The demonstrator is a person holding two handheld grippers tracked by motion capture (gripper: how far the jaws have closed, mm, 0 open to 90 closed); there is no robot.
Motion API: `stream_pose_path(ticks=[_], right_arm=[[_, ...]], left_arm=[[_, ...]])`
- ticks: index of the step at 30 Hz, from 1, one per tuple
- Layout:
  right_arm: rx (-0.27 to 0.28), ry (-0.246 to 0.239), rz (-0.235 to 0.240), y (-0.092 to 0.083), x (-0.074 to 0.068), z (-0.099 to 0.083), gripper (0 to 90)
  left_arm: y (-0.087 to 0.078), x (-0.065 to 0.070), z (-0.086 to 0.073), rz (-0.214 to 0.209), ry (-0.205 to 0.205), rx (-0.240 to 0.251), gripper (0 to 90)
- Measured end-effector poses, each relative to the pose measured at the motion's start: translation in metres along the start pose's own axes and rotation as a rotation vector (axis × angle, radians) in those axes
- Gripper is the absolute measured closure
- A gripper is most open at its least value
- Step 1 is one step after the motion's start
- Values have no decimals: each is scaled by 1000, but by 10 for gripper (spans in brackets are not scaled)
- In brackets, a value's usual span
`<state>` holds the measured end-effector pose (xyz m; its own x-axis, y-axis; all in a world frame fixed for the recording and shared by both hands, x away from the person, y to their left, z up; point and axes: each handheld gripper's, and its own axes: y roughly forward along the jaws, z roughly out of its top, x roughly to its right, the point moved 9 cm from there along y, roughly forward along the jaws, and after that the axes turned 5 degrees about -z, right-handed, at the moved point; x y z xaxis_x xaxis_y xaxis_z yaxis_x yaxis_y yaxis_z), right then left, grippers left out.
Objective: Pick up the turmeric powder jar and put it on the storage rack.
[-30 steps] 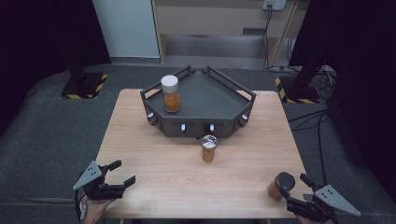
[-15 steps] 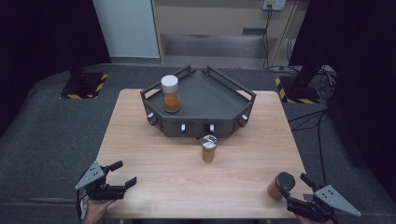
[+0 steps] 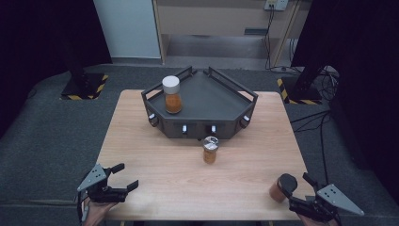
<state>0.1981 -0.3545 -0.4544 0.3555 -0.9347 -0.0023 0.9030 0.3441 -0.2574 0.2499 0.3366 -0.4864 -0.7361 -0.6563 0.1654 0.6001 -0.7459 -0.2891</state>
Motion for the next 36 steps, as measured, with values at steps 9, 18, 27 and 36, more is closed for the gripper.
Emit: stream_pose_path(ticks=[9, 18, 27, 36], right_arm=[[-20, -12, 45, 6, -4, 19, 94], [-24, -29, 119, 26, -13, 52, 92], [-56, -63, 198, 53, -28, 84, 91], [-107, -79, 273, 88, -46, 101, 90]], left_arm=[[0, 1, 0, 4, 8, -11, 61], [-1, -1, 0, 1, -1, -7, 61], [2, -2, 0, -7, -8, -7, 58], [3, -3, 1, -13, -9, -12, 58]])
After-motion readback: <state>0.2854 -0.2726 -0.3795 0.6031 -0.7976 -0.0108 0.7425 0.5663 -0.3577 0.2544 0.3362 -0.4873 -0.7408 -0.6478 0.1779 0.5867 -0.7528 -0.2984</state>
